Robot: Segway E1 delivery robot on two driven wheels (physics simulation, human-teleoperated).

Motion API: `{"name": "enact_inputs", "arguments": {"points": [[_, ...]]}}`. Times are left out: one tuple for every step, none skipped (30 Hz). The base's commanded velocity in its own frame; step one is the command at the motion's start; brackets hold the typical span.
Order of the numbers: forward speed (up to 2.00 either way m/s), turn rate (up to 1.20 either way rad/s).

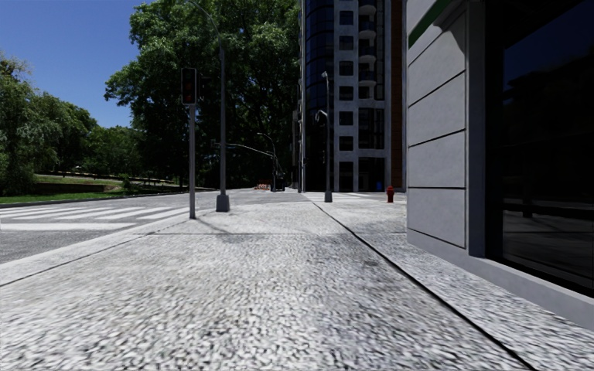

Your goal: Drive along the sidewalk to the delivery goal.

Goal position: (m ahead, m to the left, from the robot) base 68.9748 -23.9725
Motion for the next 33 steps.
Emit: {"name": "enact_inputs", "arguments": {"points": [[1.99, 0.00], [1.99, 0.00], [1.99, 0.00], [1.99, 0.00], [1.99, 0.00], [1.99, 0.00], [1.99, 0.00], [1.99, 0.00], [1.99, 0.00], [1.99, 0.00], [1.99, -0.01], [1.99, -0.03], [1.99, -0.03], [1.99, -0.03], [1.99, -0.03], [1.99, -0.03], [1.99, -0.03], [1.99, -0.03], [1.99, -0.03], [1.99, -0.03], [1.99, -0.04], [1.99, -0.04], [1.99, -0.04], [1.99, -0.05], [1.99, -0.05], [1.99, -0.06], [1.99, -0.06], [1.99, -0.09], [1.99, -0.10], [1.99, -0.11], [1.99, -0.11], [1.99, -0.17], [1.99, -0.24]]}}
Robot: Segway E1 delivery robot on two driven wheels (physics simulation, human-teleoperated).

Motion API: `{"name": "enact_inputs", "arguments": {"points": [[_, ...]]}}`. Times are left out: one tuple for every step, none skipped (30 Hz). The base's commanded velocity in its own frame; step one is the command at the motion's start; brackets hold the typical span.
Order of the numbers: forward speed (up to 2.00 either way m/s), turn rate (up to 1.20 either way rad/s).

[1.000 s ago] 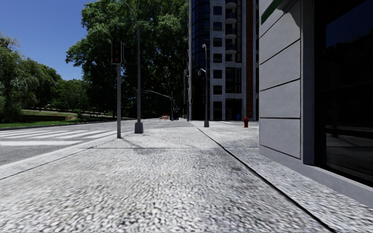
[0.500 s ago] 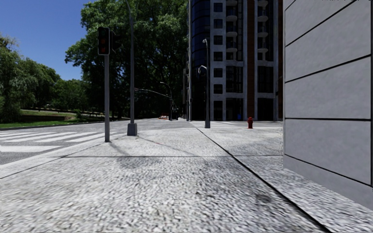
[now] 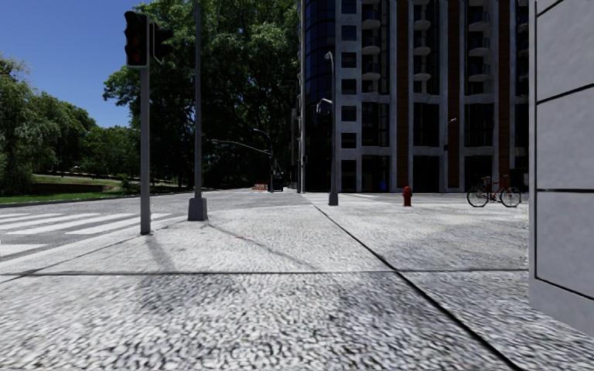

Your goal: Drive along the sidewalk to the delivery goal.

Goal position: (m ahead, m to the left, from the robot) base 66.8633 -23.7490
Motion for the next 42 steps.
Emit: {"name": "enact_inputs", "arguments": {"points": [[1.99, -0.30], [1.99, -0.30], [1.99, -0.31], [1.99, -0.31], [1.99, -0.31], [1.99, -0.31], [1.99, -0.31], [1.99, -0.31], [1.99, -0.31], [1.99, -0.31], [1.99, -0.31], [1.99, -0.31], [1.99, -0.31], [1.99, -0.31], [1.99, -0.31], [1.99, -0.31], [1.99, -0.31], [1.99, -0.31], [1.99, -0.31], [1.99, -0.31], [1.99, -0.31], [1.99, -0.31], [1.99, -0.31], [1.99, -0.31], [1.99, -0.31], [1.99, -0.31], [1.99, -0.31], [1.99, -0.31], [1.99, -0.31], [1.99, -0.31], [1.99, -0.31], [1.99, -0.31], [1.99, -0.31], [1.99, -0.31], [1.99, -0.32], [1.99, -0.32], [1.99, -0.32], [1.99, -0.32], [1.99, -0.32], [1.99, -0.32], [1.99, -0.32], [1.99, -0.32]]}}
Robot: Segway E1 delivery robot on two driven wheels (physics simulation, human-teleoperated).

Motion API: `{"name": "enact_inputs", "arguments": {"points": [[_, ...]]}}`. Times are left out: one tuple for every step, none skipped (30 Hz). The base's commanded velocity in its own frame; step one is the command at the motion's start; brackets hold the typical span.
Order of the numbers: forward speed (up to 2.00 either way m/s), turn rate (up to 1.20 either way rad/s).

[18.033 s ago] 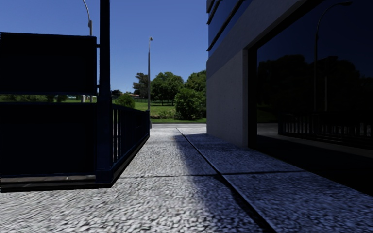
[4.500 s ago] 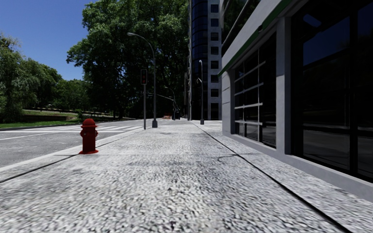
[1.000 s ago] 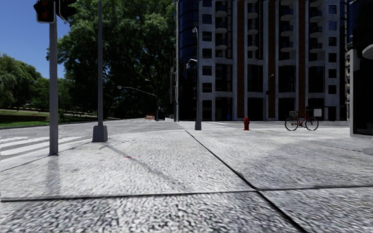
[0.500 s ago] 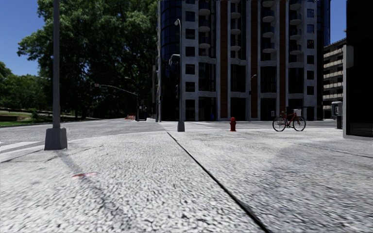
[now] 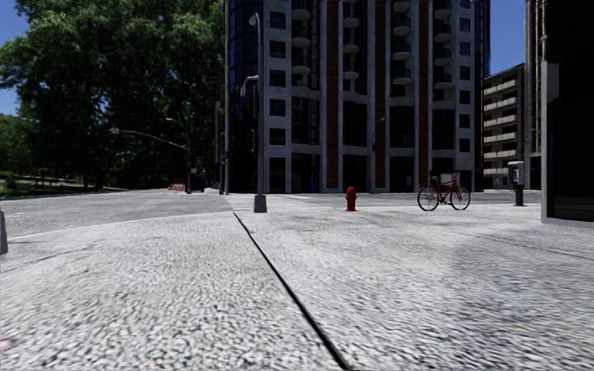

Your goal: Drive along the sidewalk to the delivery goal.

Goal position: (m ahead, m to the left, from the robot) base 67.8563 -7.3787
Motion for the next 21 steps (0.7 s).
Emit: {"name": "enact_inputs", "arguments": {"points": [[1.99, -0.32], [1.99, -0.32], [1.99, -0.32], [1.99, -0.32], [1.99, -0.32], [1.99, -0.32], [1.99, -0.32], [1.99, -0.32], [1.99, -0.32], [1.99, -0.32], [1.99, -0.32], [1.99, -0.32], [1.99, -0.32], [1.99, -0.32], [1.99, -0.32], [1.99, -0.32], [1.99, -0.32], [1.99, -0.32], [1.99, -0.32], [1.99, -0.30], [1.99, 0.00]]}}
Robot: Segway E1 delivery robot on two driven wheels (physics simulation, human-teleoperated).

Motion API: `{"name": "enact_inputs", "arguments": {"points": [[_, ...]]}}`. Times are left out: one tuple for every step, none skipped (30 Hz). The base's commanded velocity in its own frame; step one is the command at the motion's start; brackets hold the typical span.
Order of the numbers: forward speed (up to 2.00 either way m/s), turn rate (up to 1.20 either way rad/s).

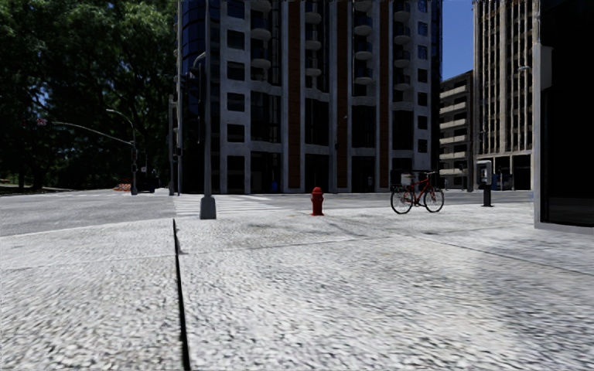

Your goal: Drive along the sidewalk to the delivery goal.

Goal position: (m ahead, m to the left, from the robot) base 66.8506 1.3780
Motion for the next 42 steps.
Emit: {"name": "enact_inputs", "arguments": {"points": [[1.99, 0.00], [1.99, 0.00], [1.99, 0.00], [1.99, 0.00], [1.99, 0.00], [1.99, 0.00], [1.99, 0.00], [1.99, 0.00], [1.99, 0.00], [1.99, 0.00], [1.99, 0.00], [1.99, 0.00], [1.99, 0.00], [1.99, 0.00], [1.99, 0.00], [1.99, 0.00], [1.99, 0.00], [1.99, 0.00], [1.99, 0.00], [1.99, 0.00], [1.99, 0.00], [1.99, 0.00], [1.99, 0.00], [1.99, 0.00], [1.99, 0.00], [1.99, 0.00], [1.99, 0.00], [1.99, 0.00], [1.99, 0.00], [1.99, 0.00], [1.99, 0.00], [1.99, 0.00], [1.99, 0.00], [1.99, 0.00], [1.99, 0.00], [1.99, 0.00], [1.99, 0.00], [1.99, 0.01], [1.99, 0.01], [1.99, 0.06], [1.99, 0.11], [1.99, 0.15]]}}
